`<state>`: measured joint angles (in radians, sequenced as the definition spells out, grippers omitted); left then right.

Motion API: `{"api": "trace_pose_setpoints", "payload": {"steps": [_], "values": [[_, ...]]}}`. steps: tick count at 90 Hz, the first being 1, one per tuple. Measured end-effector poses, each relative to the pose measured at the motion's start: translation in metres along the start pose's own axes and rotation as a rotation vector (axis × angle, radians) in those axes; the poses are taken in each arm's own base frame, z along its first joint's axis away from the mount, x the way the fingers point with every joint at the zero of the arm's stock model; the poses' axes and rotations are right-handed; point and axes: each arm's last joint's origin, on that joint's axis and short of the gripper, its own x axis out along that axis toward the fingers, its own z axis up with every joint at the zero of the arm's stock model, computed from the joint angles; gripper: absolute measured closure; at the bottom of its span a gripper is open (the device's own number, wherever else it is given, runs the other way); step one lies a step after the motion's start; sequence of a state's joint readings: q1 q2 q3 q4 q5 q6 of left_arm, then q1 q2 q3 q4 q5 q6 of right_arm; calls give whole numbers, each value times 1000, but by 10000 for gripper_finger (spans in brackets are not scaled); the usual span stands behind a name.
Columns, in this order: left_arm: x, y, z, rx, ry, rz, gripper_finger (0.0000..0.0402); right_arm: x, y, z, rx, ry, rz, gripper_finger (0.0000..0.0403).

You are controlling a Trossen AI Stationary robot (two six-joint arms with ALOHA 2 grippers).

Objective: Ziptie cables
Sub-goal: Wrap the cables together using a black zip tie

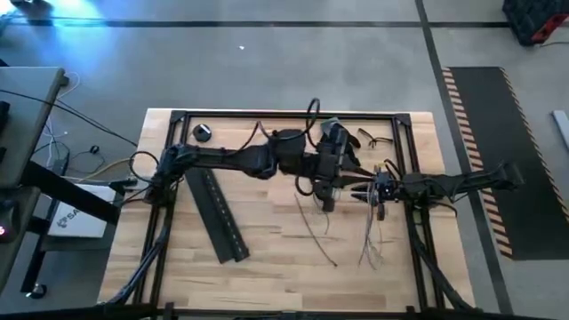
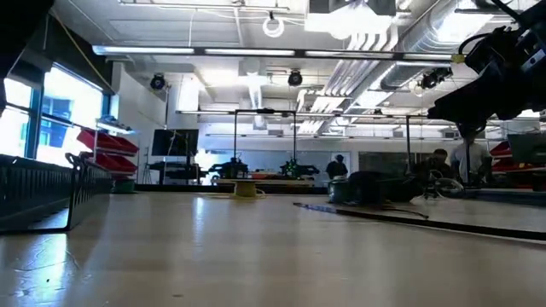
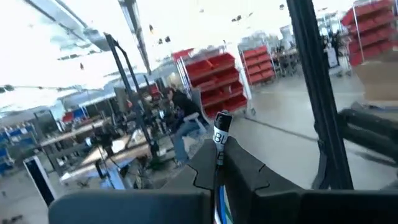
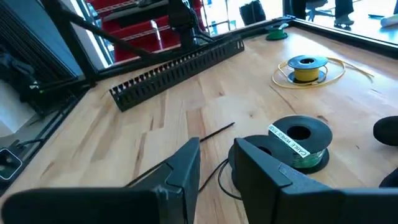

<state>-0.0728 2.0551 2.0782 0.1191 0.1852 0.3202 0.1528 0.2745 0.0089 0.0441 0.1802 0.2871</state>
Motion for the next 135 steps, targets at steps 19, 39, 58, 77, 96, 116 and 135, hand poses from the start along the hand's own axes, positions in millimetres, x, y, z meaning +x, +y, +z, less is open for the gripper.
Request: {"api": "trace_pose_setpoints", "payload": {"steps": [19,39,58,77,96,116,135], "values": [[-6,-67,-93,-28,424,-102,401,0,0,0,0,1,-1,320],[-39,-129,-123,-89,547,-143,401,0,0,0,0,0,0,320],[-82,-148,-128,-124,545,-18,401,0,0,0,0,1,0,320],[-146,-156,-145,-202,436,104,401,0,0,0,0,0,0,320],[-185,-159,-193,-376,453,223,389,0,0,0,0,0,0,320],[-199,-165,-202,-476,488,188,305,0,0,0,0,0,0,320],[-211,-162,-184,-449,588,189,211,0,0,0,0,0,0,320]]}}
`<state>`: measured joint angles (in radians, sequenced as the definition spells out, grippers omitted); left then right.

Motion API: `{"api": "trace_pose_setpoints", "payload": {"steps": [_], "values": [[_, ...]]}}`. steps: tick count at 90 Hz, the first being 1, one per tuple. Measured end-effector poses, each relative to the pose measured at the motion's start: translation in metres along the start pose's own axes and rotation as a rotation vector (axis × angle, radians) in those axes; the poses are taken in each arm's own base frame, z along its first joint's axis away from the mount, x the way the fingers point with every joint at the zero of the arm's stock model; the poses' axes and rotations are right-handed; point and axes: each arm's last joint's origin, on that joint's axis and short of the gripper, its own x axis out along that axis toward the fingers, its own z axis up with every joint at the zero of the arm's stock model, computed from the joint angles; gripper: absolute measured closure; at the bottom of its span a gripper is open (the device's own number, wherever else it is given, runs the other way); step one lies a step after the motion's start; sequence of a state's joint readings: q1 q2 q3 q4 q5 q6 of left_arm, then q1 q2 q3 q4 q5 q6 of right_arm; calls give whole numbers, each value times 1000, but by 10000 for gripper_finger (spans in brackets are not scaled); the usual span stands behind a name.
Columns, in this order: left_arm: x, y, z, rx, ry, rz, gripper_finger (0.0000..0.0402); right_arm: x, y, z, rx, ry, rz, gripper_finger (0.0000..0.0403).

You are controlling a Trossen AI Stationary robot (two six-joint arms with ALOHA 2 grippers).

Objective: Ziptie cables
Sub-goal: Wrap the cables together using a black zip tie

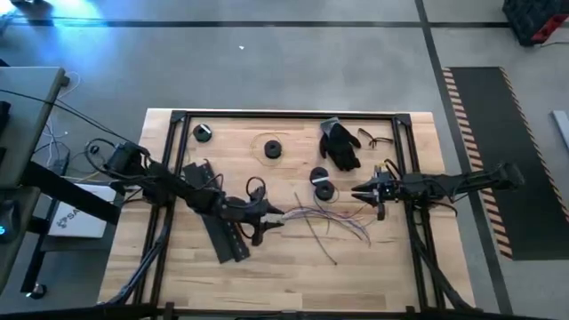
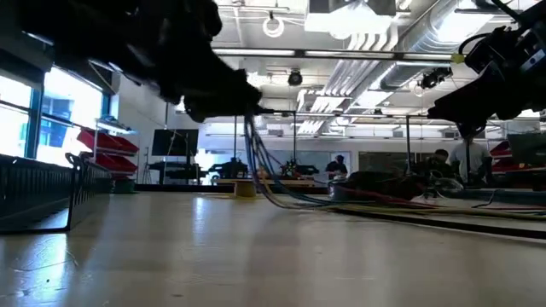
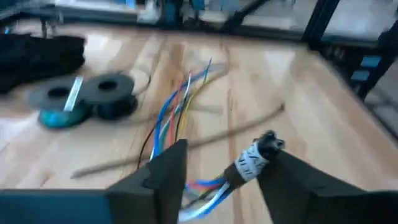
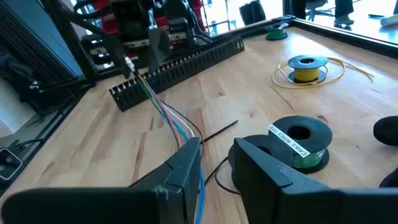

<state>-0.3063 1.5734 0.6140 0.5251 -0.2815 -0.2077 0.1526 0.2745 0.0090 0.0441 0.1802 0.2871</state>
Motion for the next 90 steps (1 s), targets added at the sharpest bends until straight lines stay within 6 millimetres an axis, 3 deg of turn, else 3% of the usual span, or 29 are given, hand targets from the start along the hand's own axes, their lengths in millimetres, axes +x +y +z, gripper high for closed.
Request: {"api": "trace_pose_setpoints", "payload": {"steps": [26,40,52,69,90], "values": [[-53,8,30,-23,14,80,197,0,0,0,0,0,0,320],[-66,12,35,-135,4,121,197,0,0,0,-84,-4,-12,320],[-61,12,31,-223,13,151,197,0,-1,2,-61,-30,-41,320],[-40,9,14,-285,65,175,197,-1,0,11,323,-134,-34,320],[-7,2,-2,-321,24,118,197,1,14,17,489,-131,183,320]]}}
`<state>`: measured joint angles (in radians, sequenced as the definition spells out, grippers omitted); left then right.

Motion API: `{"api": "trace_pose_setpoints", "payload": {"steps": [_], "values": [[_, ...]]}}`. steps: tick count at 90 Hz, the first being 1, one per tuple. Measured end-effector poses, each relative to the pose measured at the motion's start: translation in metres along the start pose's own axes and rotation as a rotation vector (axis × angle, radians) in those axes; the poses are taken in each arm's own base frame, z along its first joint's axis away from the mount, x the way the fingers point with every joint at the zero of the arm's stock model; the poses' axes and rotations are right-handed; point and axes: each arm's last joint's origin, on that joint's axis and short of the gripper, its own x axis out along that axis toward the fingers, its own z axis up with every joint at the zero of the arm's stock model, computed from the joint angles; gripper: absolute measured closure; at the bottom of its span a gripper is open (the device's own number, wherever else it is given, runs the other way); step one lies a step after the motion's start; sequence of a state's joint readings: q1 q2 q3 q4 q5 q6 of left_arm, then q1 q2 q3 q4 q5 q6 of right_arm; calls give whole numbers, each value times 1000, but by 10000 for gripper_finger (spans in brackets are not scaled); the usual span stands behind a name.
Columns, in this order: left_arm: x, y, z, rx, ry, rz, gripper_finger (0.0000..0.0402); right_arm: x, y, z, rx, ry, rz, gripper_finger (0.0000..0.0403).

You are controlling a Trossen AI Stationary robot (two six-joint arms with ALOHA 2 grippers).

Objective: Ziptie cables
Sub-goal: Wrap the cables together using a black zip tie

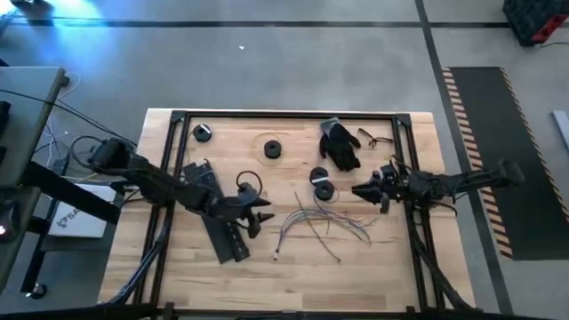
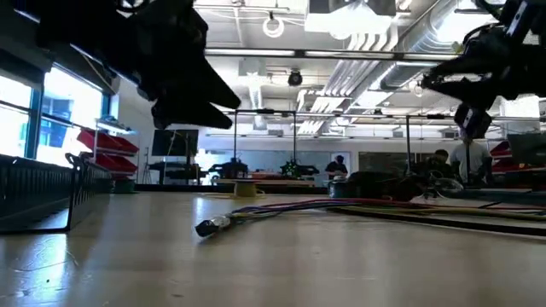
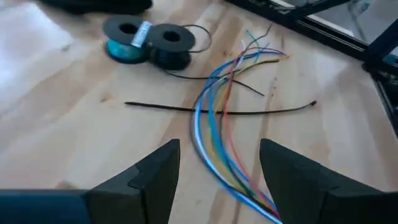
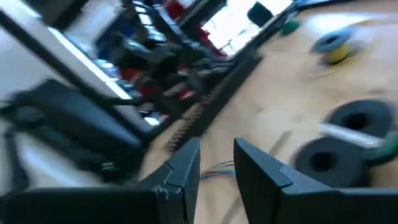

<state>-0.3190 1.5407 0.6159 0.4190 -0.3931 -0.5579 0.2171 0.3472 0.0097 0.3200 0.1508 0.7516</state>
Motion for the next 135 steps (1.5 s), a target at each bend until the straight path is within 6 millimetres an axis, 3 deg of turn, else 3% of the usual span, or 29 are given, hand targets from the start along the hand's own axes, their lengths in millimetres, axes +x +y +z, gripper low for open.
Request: {"api": "trace_pose_setpoints", "payload": {"steps": [12,25,40,54,68,85,99,116,135], "values": [[12,-2,-8,-21,-14,-40,197,11,20,-4,-94,113,46,319],[18,-1,-14,-44,-2,-33,197,36,50,-15,-247,315,43,319],[18,-3,-15,-51,6,-60,197,66,84,-52,-365,666,-54,319],[17,-6,-15,-43,-1,-73,197,87,103,-96,-408,900,-235,319],[16,-8,-17,-34,0,-77,197,103,110,-135,-449,953,-375,319],[15,-9,-17,-17,0,-82,197,117,110,-167,-496,923,-519,319],[15,-9,-18,-18,2,-84,197,124,118,-174,-506,910,-575,320],[15,-10,-18,-17,3,-88,197,126,148,-167,-585,851,-570,320],[14,-12,-19,-13,6,-95,197,118,140,-166,-561,823,-711,304]]}}
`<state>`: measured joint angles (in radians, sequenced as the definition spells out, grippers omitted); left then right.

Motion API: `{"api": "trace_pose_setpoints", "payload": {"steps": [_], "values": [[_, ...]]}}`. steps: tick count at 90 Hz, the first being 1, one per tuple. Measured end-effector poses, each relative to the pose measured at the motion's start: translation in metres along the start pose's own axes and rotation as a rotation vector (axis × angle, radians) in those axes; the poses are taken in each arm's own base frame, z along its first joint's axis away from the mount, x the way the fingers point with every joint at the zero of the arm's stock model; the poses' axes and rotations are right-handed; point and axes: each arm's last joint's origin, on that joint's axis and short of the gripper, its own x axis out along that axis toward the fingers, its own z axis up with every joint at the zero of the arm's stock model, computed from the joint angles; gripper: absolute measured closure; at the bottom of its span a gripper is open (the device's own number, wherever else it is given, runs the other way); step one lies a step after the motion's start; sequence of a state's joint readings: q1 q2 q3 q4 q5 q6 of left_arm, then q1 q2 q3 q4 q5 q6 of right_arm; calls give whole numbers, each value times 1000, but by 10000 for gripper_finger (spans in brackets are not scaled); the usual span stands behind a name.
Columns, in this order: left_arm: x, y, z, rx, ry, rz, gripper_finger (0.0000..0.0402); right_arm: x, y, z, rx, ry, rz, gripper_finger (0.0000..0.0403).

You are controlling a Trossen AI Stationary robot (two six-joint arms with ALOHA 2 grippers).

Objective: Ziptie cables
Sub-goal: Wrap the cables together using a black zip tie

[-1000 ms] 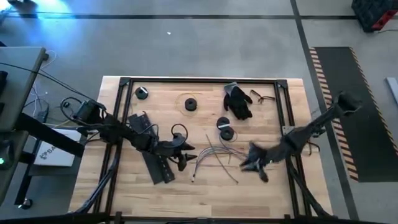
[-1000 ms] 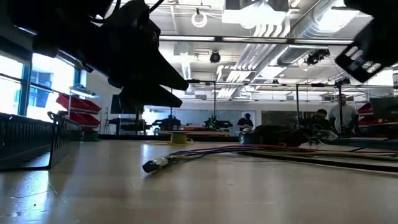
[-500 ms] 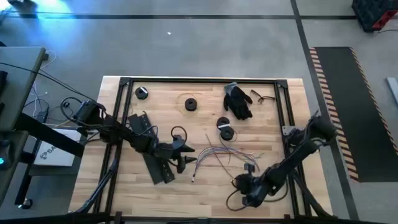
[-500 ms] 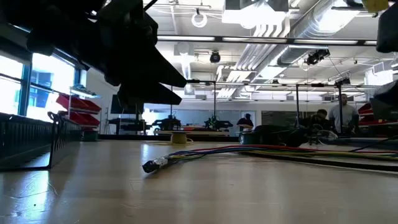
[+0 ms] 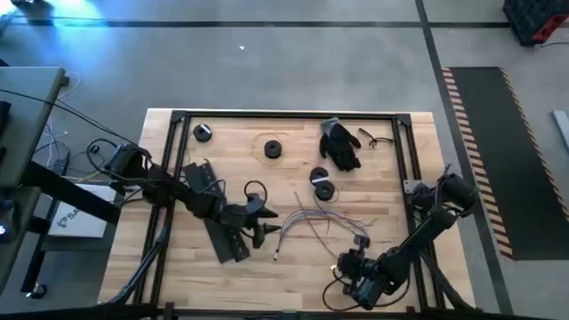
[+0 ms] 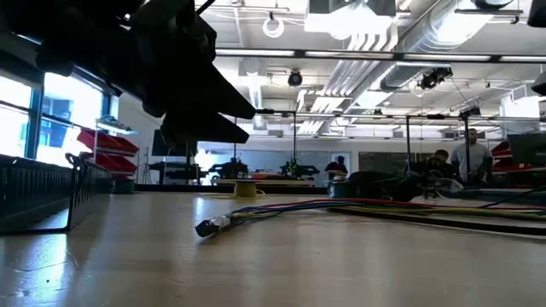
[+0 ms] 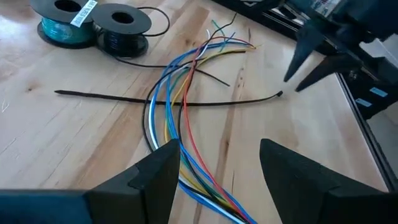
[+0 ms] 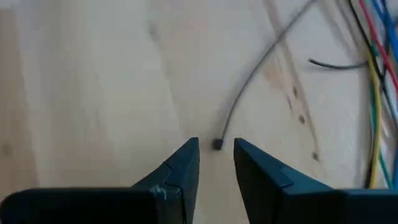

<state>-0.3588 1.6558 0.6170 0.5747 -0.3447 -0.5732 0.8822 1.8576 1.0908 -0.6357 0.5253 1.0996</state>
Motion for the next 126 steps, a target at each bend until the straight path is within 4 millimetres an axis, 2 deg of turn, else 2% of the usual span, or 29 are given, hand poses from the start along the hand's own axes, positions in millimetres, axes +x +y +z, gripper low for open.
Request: {"api": "trace_pose_setpoints", "payload": {"steps": [15,28,41,53,61,67,79,91,102,112,126], "values": [[-2,-5,-3,8,3,-10,197,17,-8,-13,21,22,26,275],[-4,-10,-5,7,1,-24,197,24,-13,-17,37,-9,51,279],[-6,-15,-4,3,-39,-44,197,28,-13,-13,3,-36,78,304],[-6,-18,1,13,-84,-67,203,32,-15,-10,-5,-31,63,346],[-3,-28,5,108,-104,-89,215,33,-15,-8,-36,-22,66,387],[3,-39,9,196,-121,-103,227,31,-14,-5,-38,-10,65,395],[28,-62,17,325,-141,-134,246,26,-13,18,-65,83,64,400],[59,-76,18,420,-111,-115,251,18,-16,58,-86,158,79,401],[81,-86,15,520,-22,-79,249,14,-24,85,-111,209,89,402],[93,-90,12,560,50,-32,248,12,-31,104,-128,209,93,402],[101,-90,10,578,59,8,248,14,-39,117,-138,202,99,402]]}}
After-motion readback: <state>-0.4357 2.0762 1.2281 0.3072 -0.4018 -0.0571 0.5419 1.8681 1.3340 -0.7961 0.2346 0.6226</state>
